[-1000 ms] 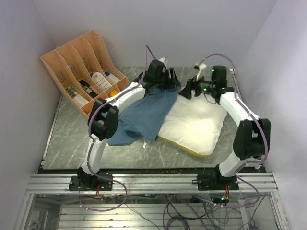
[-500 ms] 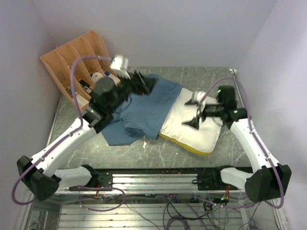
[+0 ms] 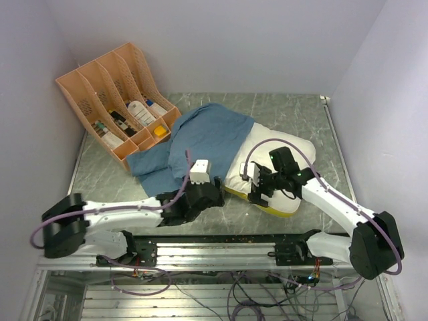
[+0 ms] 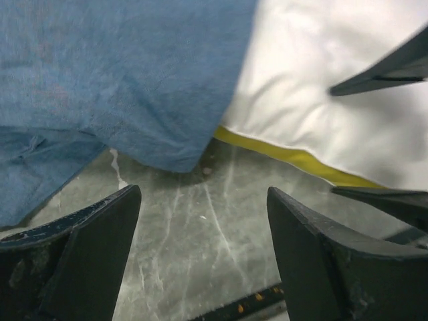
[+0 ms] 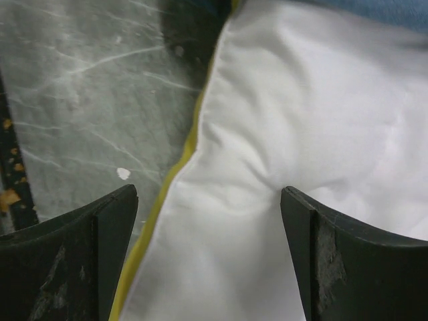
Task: Put the pillow into the pillowcase
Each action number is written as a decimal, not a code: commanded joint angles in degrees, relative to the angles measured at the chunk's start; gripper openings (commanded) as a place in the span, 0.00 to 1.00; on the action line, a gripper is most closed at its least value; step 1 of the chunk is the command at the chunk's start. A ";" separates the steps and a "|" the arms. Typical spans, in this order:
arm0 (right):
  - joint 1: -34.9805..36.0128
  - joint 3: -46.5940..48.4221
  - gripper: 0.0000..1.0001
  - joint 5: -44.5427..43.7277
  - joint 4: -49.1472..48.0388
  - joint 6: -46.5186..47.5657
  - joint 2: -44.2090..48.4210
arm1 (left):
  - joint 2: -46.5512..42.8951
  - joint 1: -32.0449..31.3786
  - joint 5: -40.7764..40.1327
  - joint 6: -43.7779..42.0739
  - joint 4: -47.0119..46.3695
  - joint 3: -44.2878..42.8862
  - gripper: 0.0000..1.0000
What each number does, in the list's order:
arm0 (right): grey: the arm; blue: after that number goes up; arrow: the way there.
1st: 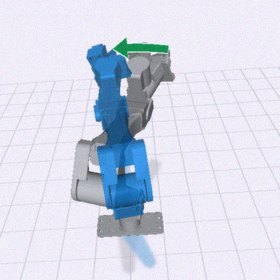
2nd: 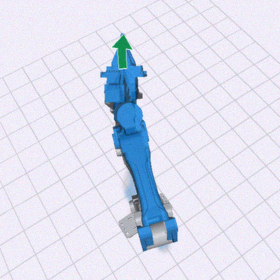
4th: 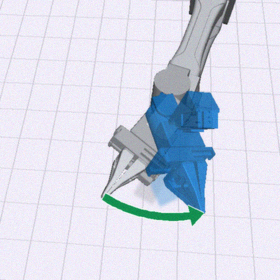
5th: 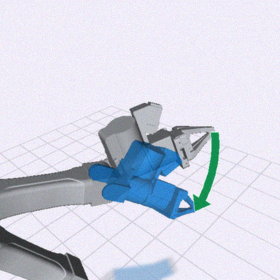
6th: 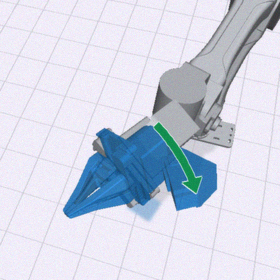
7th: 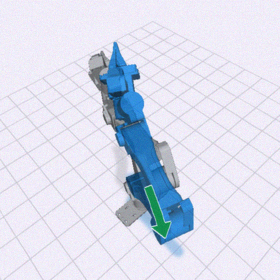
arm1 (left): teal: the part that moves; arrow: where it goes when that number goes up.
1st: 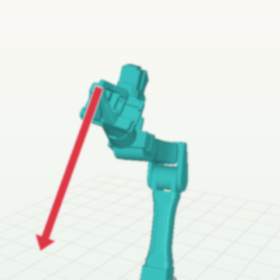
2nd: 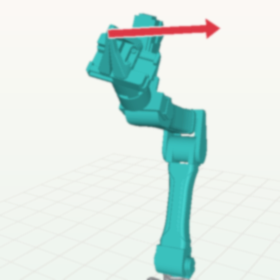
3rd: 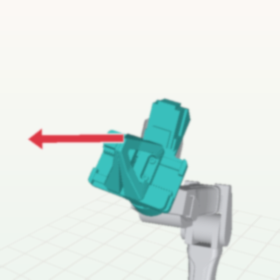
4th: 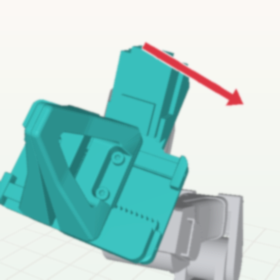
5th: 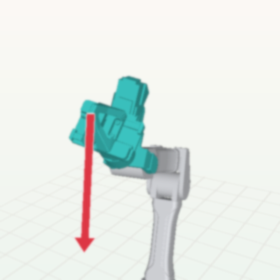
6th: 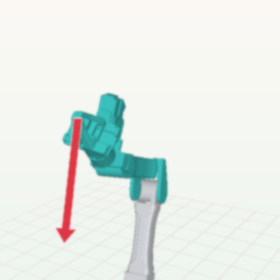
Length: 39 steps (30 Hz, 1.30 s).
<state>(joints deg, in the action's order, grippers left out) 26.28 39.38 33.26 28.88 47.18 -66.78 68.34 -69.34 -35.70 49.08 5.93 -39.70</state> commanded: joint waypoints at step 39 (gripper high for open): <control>-9.33 12.71 0.00 16.14 -32.77 -35.71 -10.52 | 17.81 6.50 41.82 -8.28 -6.32 -22.86 0.07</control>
<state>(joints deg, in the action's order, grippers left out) 16.95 57.39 47.57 3.01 8.88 -75.02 83.42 -60.36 -10.48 37.34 3.14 -69.47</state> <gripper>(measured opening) 0.033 0.081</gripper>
